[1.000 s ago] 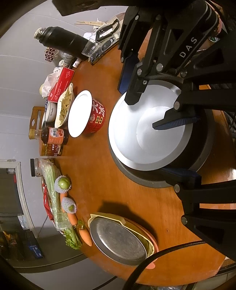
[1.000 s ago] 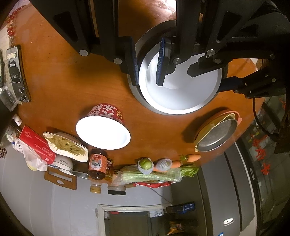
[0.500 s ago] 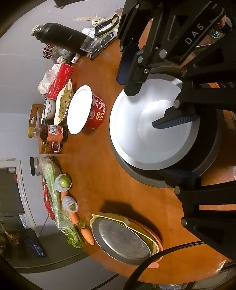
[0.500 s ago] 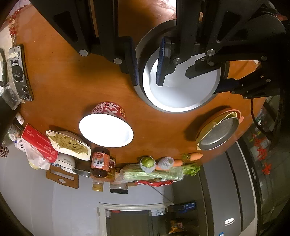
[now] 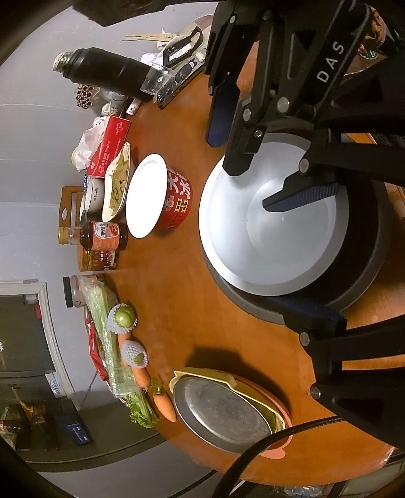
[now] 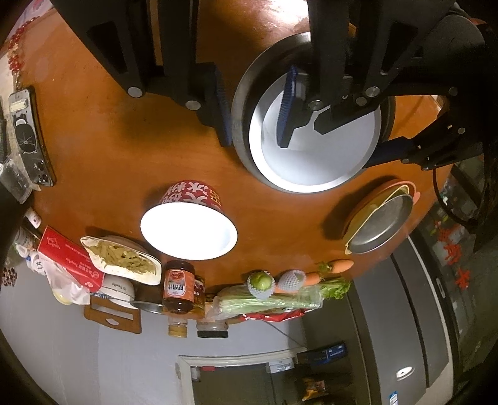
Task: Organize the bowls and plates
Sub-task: 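Open both tools to release the white plate inside the steel basin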
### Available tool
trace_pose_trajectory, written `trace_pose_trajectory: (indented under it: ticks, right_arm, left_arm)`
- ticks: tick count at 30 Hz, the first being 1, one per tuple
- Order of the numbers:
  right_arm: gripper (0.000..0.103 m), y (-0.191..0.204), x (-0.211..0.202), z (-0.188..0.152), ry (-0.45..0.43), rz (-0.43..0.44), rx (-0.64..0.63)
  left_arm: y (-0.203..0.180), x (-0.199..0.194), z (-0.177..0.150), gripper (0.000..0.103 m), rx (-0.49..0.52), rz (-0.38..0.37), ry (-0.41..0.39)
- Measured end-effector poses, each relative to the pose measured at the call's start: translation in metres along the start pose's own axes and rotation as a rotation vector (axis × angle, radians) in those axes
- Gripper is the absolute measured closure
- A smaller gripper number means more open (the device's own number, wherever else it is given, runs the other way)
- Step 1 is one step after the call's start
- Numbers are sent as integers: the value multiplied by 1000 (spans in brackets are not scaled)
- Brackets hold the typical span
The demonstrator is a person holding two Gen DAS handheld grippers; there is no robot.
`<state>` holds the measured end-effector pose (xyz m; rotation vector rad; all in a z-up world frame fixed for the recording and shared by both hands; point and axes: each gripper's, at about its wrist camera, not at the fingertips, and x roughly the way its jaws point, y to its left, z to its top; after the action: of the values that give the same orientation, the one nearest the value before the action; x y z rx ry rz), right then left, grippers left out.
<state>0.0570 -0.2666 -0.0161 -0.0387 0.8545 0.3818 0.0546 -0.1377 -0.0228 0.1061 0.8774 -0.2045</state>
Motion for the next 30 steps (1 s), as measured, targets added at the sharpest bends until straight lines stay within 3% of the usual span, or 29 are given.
trace_pose_trajectory:
  ticks: [23,30]
  right_arm:
    - [65,-4,-16,5,-32,-2,31]
    - [65,-7,-26,8,-55,-9,36]
  left_arm:
    - [17,-22,2,43,-60,-62,-37]
    - [17,-37,6,42,-54,-32,-66]
